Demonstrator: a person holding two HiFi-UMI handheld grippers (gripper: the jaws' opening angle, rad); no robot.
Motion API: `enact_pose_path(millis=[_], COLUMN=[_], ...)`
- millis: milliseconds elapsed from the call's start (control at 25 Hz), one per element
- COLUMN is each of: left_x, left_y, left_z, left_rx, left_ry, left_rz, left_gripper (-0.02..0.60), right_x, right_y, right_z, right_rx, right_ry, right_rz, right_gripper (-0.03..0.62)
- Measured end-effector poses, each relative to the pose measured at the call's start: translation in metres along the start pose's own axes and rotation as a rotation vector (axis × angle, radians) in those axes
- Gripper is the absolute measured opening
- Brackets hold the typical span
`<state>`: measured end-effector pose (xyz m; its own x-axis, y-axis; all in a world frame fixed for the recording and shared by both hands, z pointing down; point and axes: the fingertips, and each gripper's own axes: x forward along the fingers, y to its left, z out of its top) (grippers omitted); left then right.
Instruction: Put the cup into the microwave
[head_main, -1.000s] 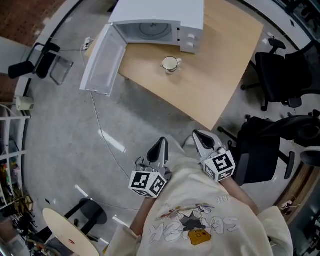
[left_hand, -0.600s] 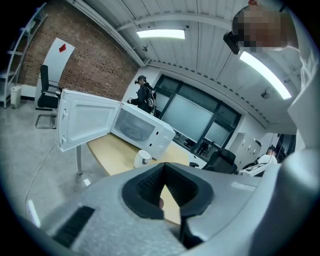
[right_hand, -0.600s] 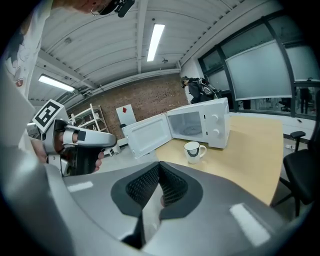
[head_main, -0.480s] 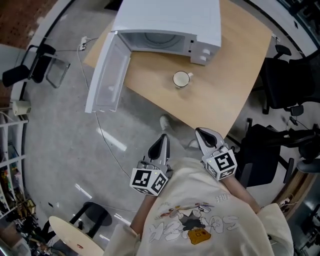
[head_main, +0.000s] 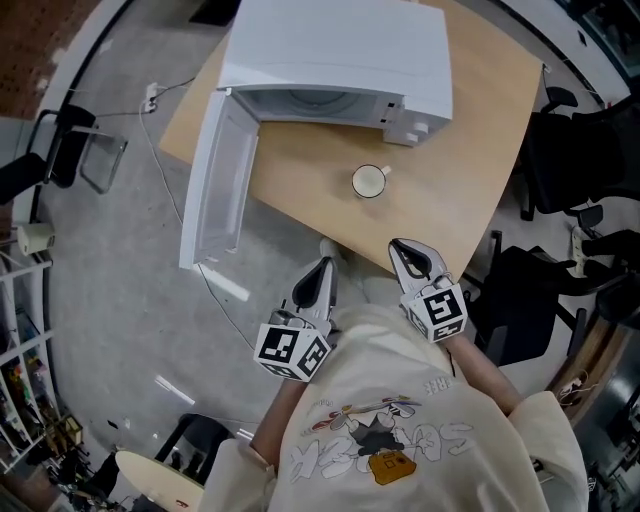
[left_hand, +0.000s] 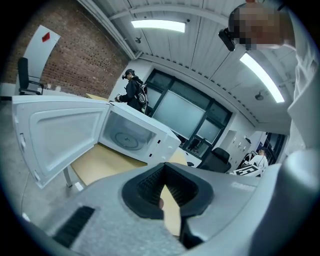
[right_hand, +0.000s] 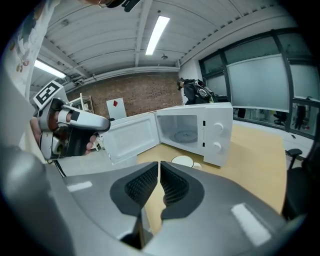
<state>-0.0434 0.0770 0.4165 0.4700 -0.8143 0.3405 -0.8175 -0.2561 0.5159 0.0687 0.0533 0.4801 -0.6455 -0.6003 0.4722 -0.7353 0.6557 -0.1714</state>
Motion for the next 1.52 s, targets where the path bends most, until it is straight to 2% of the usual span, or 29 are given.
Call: enact_pose_path(millis=[120, 360, 520, 640, 800, 1040, 1240, 1520], left_x=[0.007, 0.005, 0.0, -0.008, -0.019, -0.024, -0.008, 0.015], left_y=[0.002, 0.015, 0.026, 0.033, 0.042, 0.048, 0.053, 0.077], left_z=[0.01, 0.027, 0.035, 0.038, 0.045, 0.048, 0.048, 0.036], left_rx=[0.017, 0.029, 0.045, 0.005, 0.019, 0.033, 0.108, 0.145], left_ry=[-0.003, -0.048, -0.057, -0.069, -0.083, -0.108, -0.134, -0.142], left_rz=[0.009, 0.082, 0.135, 0.172, 0.222, 0.249, 0.271, 0.401], left_gripper=[0.006, 0.005, 0.005, 0.005, 0.005, 0.005, 0.006, 0.006], right_x=[0.015, 0.057, 0.088, 0.108, 0.133, 0.158, 0.167, 0.178], right_y=[-0.005, -0.03, -0.049, -0.059, -0.06, -0.07, -0.076, -0.084], right_z=[0.0, 0.003, -0.002, -0.024, -0.046, -0.053, -0.054, -0.055], right_rx=[-0.029, -0.098, -0.097, -0.102, -0.084, 0.009, -0.006, -0.023], right_ry=[0.018, 0.029, 0.017, 0.016, 0.019, -0.015, -0.04, -0.061], right_rz=[0.029, 0.034, 0.005, -0.042, -0.076, -0.149, -0.169, -0.177], right_gripper=[0.07, 0.263, 0.308, 0.375, 0.4, 0.436, 0.439, 0.439])
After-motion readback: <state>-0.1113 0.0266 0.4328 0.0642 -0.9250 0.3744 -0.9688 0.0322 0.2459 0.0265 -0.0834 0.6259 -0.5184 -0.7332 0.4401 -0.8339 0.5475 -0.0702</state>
